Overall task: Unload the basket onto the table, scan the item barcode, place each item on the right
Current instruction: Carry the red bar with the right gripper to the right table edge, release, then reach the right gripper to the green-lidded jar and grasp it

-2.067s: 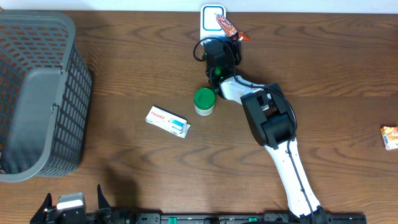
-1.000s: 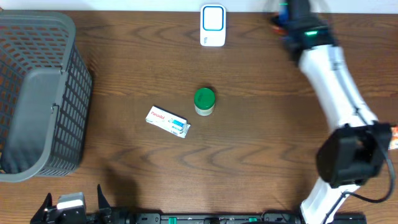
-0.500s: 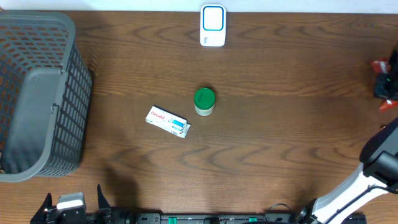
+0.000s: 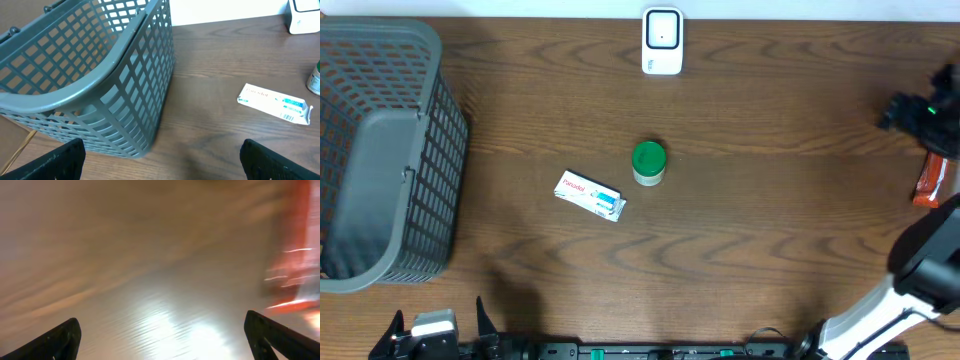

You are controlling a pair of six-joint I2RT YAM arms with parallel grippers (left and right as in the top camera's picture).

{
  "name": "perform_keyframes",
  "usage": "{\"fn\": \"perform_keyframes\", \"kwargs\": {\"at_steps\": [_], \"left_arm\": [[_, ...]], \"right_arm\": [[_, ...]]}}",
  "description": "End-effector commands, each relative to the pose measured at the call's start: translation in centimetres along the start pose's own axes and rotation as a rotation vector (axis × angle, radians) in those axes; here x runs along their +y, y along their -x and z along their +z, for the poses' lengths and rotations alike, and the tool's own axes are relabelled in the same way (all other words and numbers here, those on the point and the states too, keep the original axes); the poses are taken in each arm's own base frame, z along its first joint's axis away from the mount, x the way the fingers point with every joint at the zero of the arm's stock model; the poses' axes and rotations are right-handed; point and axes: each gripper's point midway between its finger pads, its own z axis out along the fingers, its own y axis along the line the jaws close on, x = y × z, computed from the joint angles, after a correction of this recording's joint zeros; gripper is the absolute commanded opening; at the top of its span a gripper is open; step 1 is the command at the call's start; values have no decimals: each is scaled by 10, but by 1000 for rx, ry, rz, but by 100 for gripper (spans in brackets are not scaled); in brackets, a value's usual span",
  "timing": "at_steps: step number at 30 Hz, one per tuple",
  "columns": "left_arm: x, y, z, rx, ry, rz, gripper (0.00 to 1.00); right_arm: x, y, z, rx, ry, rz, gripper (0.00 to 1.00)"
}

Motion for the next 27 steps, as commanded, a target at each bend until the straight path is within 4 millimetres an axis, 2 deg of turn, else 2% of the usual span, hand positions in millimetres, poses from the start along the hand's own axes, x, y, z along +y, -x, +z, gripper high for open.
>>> {"fn": "perform_keyframes", "kwargs": {"at_steps": [1,4,5,9,15,18,21,27], "left_arm": [[0,0,-1,-5,2,11,99],[0,0,-1,-6,2,11,99],[0,0,-1,-6,2,11,99],[0,0,-1,-5,2,11,99],[0,0,-1,-6,2,11,99],[0,0,-1,-7,-5,14,99],[-3,1,0,-14,-37,26,99],[-6,2,1,-22,-66,38,99]], "right_arm": [[123,-24,-41,44,336,57,99],[210,-66,-49,188,543,-17,99],[227,-78,-48,223,541,-6,99],[271,-131,-25,337,291,354,99],[316,-188,-6,369,83,833,99],[341,-205,11,361,59,978,99],[350,-218,27,359,12,1072,99],[349,-225,75,334,-59,1064,99]]}}
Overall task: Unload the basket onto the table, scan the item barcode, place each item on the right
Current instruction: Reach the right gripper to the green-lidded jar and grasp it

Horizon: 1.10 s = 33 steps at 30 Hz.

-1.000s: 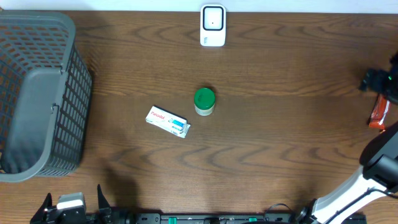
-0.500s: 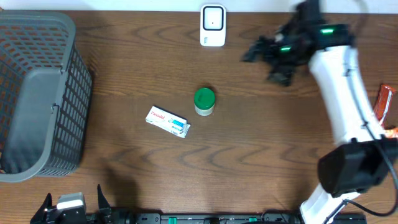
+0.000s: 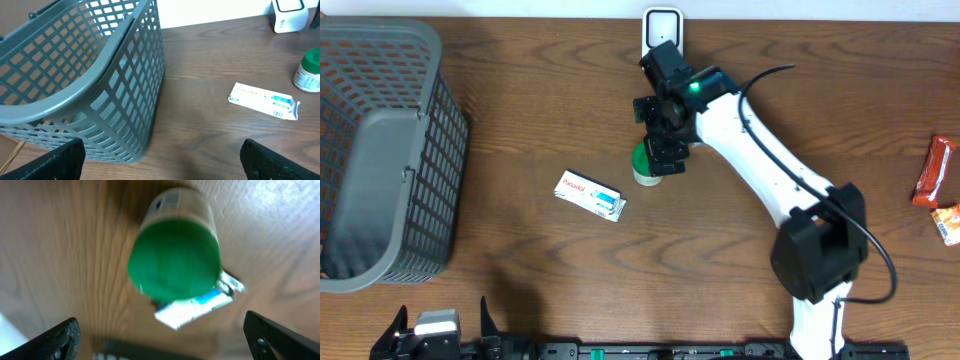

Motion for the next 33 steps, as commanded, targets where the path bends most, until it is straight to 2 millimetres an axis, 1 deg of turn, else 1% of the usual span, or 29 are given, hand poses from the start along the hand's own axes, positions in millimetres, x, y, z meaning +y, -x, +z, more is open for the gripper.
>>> {"fn": "perform_keyframes", "kwargs": {"at_steps": [1,5,8,9,10,11,12,13,16,18,22,23,24,25,27,28,29,30,31,33], "left_arm": [[-1,0,-1,-7,-7,14,99],[-1,0,-1,-7,-7,14,99],[-1,0,-1,-7,-7,14,99],[-1,0,-1,-7,-7,14,99],[-1,0,-1,-7,-7,14,99],[-1,0,-1,-7,-7,14,99],[-1,0,-1,-7,-7,14,99],[-1,0,-1,-7,-7,14,99],[-1,0,-1,-7,-7,14,99],[-1,0,-1,-7,-7,14,99],[-1,0,-1,-7,-7,14,99],[-1,0,-1,-7,-7,14,99],[-1,0,-1,-7,-7,14,99],[-1,0,-1,-7,-7,14,99],[-1,0,-1,-7,-7,14,99],[-1,0,-1,-7,-7,14,99],[-1,0,-1,-7,-7,14,99],[-1,0,-1,-7,-7,14,99],[-1,0,-1,-7,-7,14,99],[-1,0,-1,-7,-7,14,99]], "right_arm": [[-4,17,32,-61,-53,116,99],[-16,16,58,-26,-138,134,99],[-22,22,73,-39,-171,143,99],[-24,23,77,-43,-181,142,96],[-26,24,82,-47,-192,132,83],[-28,24,86,-51,-201,118,68],[-30,24,89,-54,-208,91,59],[-31,25,91,-55,-213,65,53],[-30,29,92,-59,-212,-55,46],[-29,32,91,-56,-211,-157,46],[-27,34,90,-22,-218,-430,48],[-27,34,89,-7,-217,-521,49],[-25,35,87,15,-215,-662,49],[-25,36,86,28,-217,-764,50],[-27,37,81,61,-224,-1003,52],[-29,39,80,74,-234,-1091,53],[-35,46,74,93,-267,-1255,56],[-38,53,70,91,-296,-1339,59],[-42,60,66,80,-334,-1393,60],[-49,83,54,27,-456,-1506,61]]}}
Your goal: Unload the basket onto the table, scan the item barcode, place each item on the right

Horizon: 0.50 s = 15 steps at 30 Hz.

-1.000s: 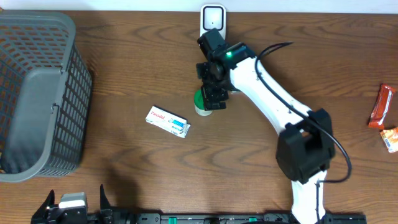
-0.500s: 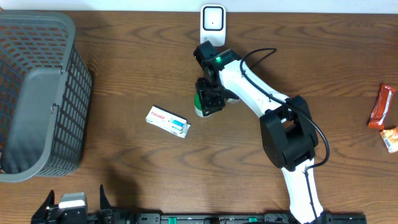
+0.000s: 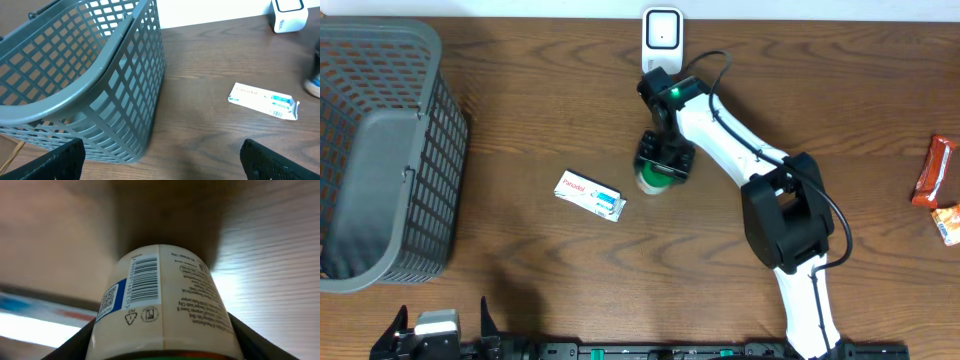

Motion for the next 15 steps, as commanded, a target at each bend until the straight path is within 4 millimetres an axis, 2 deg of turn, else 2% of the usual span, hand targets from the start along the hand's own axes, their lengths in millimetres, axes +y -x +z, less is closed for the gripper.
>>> {"fn": "perform_keyframes", "kwargs": {"at_steps": [1,4,7,9,11,12,13,15], "left_arm": [[0,0,-1,-7,-5,13,99],[0,0,-1,-7,-5,13,99],[0,0,-1,-7,-5,13,99],[0,0,-1,-7,-5,13,99],[0,0,-1,-7,-5,13,99],[0,0,-1,-7,-5,13,99],[0,0,-1,-7,-5,13,99],[0,0,-1,-7,-5,13,99]], "right_arm": [[-48,18,-13,-46,-236,-401,61],[-74,16,-30,-25,-394,-466,59],[-87,18,-49,-28,-520,-546,60],[-93,26,-60,-63,-608,-582,64],[-86,27,-64,-93,-602,-587,71],[-80,27,-63,-96,-575,-596,82],[-75,25,-64,-101,-558,-610,87],[-68,25,-69,-123,-550,-622,91]]}}
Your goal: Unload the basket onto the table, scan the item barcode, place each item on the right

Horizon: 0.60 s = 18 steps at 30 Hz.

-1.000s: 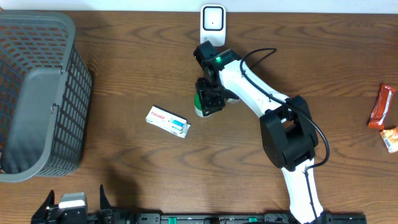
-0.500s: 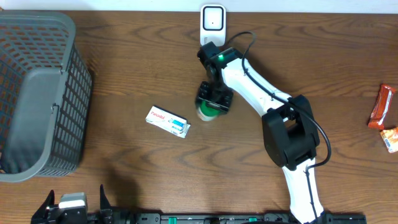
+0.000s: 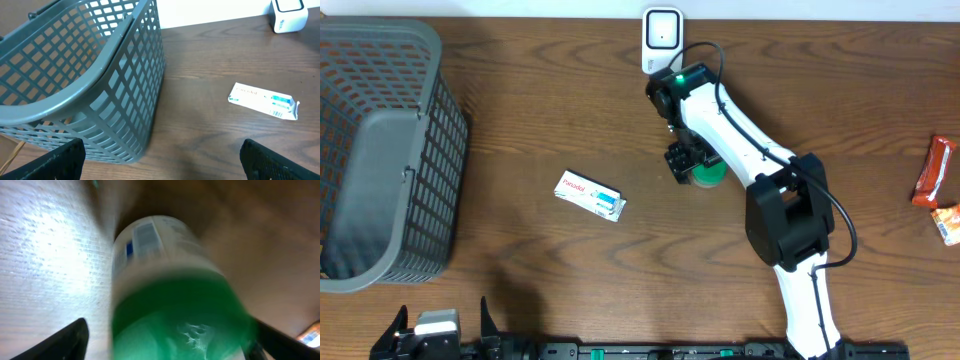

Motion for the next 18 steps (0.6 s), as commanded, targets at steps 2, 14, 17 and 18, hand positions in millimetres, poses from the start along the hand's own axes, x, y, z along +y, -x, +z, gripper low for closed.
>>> {"fn": "perform_keyframes", "kwargs": {"at_steps": [2,14,17,18], "left_arm": [[0,0,-1,-7,-4,14,99],[0,0,-1,-7,-4,14,99],[0,0,-1,-7,-4,14,99],[0,0,-1,-7,-4,14,99]], "right_arm": [[1,10,-30,-100,-35,-65,90],[17,-21,-110,-126,300,646,99],[15,-33,-112,-3,348,1087,99],[12,-39,-108,50,327,1271,99]]}}
